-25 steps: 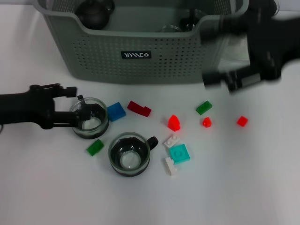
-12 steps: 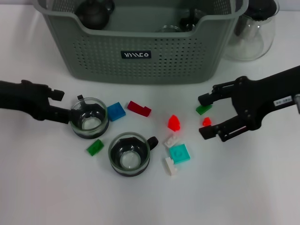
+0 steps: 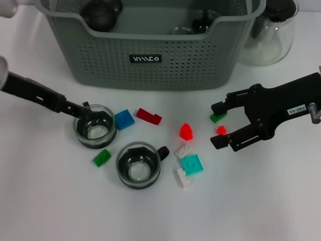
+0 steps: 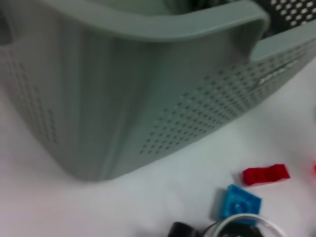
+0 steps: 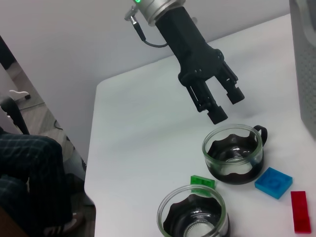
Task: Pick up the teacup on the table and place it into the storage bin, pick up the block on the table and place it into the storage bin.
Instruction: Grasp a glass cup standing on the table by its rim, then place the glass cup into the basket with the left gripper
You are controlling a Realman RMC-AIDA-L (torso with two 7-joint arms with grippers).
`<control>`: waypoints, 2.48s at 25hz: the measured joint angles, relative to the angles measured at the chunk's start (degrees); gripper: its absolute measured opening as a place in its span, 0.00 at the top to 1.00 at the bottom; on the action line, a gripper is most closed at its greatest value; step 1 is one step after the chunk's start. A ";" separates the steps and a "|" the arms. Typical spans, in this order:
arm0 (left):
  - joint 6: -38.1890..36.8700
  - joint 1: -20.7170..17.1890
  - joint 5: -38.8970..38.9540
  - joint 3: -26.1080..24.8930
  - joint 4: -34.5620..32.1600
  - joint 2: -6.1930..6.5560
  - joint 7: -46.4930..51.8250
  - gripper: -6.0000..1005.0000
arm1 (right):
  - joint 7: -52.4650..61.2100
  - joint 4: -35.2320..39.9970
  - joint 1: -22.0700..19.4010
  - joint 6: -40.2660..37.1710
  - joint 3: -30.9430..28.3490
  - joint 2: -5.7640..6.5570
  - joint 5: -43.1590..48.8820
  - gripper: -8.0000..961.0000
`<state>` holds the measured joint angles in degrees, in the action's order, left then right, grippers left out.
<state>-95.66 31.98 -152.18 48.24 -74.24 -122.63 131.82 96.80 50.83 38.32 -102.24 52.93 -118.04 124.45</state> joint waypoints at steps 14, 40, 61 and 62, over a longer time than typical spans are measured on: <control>5.82 0.45 -7.86 11.29 0.66 -1.69 12.25 0.13 | -0.65 -0.19 0.21 2.65 0.51 -0.16 2.00 0.03; 14.23 0.48 -7.62 17.67 8.14 -1.73 15.32 0.64 | -0.59 -0.78 0.41 4.51 0.94 0.00 2.13 0.03; 5.00 -3.16 1.65 15.50 -5.72 -1.52 14.77 0.94 | -0.27 -0.91 0.46 4.55 0.88 1.04 3.66 0.03; 3.26 -3.45 3.97 14.16 -7.25 -1.49 13.92 0.94 | -0.17 -0.91 0.45 4.45 0.77 1.21 4.50 0.03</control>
<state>-92.40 28.53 -148.22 62.40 -81.49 -124.11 145.74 96.63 49.92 38.77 -97.79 53.70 -116.83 128.96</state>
